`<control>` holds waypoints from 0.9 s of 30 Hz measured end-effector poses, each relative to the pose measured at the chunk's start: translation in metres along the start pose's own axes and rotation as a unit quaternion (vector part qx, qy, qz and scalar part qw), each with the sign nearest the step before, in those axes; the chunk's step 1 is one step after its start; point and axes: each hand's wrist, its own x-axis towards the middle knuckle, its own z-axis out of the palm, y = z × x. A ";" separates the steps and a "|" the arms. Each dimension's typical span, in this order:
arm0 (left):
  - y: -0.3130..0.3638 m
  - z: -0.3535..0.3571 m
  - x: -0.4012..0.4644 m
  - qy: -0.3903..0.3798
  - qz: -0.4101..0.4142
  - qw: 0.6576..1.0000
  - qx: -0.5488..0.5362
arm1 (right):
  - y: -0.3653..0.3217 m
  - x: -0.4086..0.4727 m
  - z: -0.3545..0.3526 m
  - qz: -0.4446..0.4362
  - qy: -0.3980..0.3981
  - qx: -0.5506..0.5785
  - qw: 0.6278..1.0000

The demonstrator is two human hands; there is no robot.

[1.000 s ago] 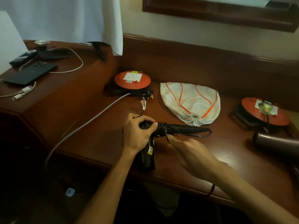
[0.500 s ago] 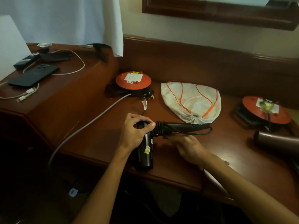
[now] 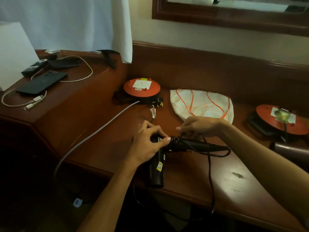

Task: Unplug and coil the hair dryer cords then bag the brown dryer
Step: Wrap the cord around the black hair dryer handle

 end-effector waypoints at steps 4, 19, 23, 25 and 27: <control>0.015 0.001 0.005 -0.093 -0.008 0.972 0.213 | -0.005 -0.010 -0.006 -0.004 -0.053 0.000 0.999; 0.033 0.030 0.015 -0.094 0.043 0.935 0.339 | 0.015 -0.014 0.017 -0.083 0.166 -0.164 0.969; 0.035 0.030 0.013 -0.109 0.056 0.930 0.345 | 0.009 -0.028 0.007 -0.087 0.142 -0.198 0.966; 0.036 0.029 0.014 -0.118 0.053 0.930 0.343 | 0.009 -0.040 0.000 -0.076 0.102 -0.189 0.974; 0.037 0.028 0.013 -0.126 0.053 0.930 0.341 | 0.013 -0.045 -0.003 -0.067 0.104 -0.184 0.975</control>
